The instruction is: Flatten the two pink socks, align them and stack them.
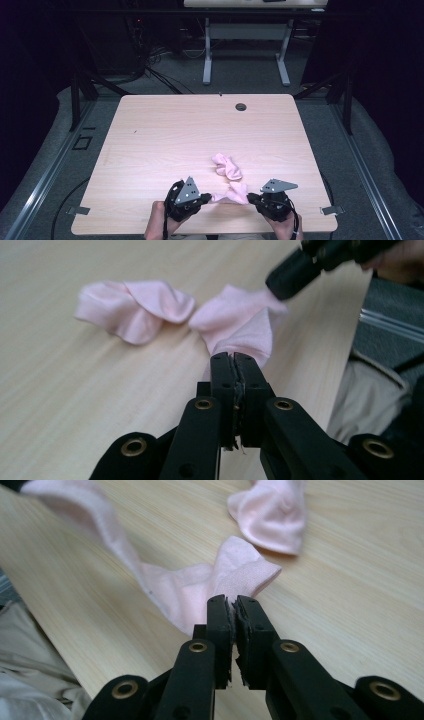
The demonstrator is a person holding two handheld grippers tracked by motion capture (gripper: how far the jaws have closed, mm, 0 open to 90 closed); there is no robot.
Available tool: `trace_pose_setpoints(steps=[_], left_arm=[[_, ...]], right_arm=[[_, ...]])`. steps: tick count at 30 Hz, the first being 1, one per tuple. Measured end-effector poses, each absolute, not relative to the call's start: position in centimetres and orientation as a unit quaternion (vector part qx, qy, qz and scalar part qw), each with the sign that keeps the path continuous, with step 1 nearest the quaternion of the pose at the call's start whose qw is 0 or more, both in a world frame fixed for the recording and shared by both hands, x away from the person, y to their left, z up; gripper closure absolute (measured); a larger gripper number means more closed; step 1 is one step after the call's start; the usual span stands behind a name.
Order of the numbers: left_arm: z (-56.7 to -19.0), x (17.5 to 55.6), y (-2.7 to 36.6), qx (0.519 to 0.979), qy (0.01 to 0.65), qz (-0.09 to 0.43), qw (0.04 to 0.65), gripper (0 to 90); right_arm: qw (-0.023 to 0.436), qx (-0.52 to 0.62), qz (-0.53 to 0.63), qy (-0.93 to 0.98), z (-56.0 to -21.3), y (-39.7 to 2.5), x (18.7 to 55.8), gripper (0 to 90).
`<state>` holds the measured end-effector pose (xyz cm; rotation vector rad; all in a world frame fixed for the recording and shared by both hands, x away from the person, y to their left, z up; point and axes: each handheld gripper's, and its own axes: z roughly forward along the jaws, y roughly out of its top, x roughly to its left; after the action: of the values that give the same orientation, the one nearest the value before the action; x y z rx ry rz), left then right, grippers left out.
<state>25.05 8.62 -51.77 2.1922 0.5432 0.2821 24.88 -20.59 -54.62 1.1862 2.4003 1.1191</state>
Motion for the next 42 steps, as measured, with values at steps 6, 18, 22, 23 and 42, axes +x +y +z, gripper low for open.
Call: trace_pose_setpoints(steps=[6, 18, 22, 23, 42], left_arm=[[-55.1, 25.0, 8.4, 0.889, 0.225, 0.086, 0.390, 88.2], [-55.6, 25.4, 9.8, 0.883, 0.236, 0.078, 0.398, 87.6], [-56.0, 25.7, 10.2, 0.879, 0.253, 0.076, 0.397, 87.7], [-56.0, 25.7, 10.4, 0.878, 0.258, 0.072, 0.398, 87.7], [-57.4, 26.8, 11.8, 0.852, 0.323, 0.046, 0.410, 87.6]], right_arm=[[0.095, 0.418, 0.350, 0.833, -56.6, -20.5, 24.8, 80.5], [0.105, 0.354, 0.384, 0.846, -55.4, -19.8, 27.2, 62.0], [0.101, 0.323, 0.345, 0.875, -56.7, -17.7, 28.4, 74.9], [0.104, 0.321, 0.334, 0.880, -57.1, -17.6, 28.5, 78.8], [0.102, 0.286, 0.376, 0.876, -56.6, -20.0, 24.9, 44.3]])
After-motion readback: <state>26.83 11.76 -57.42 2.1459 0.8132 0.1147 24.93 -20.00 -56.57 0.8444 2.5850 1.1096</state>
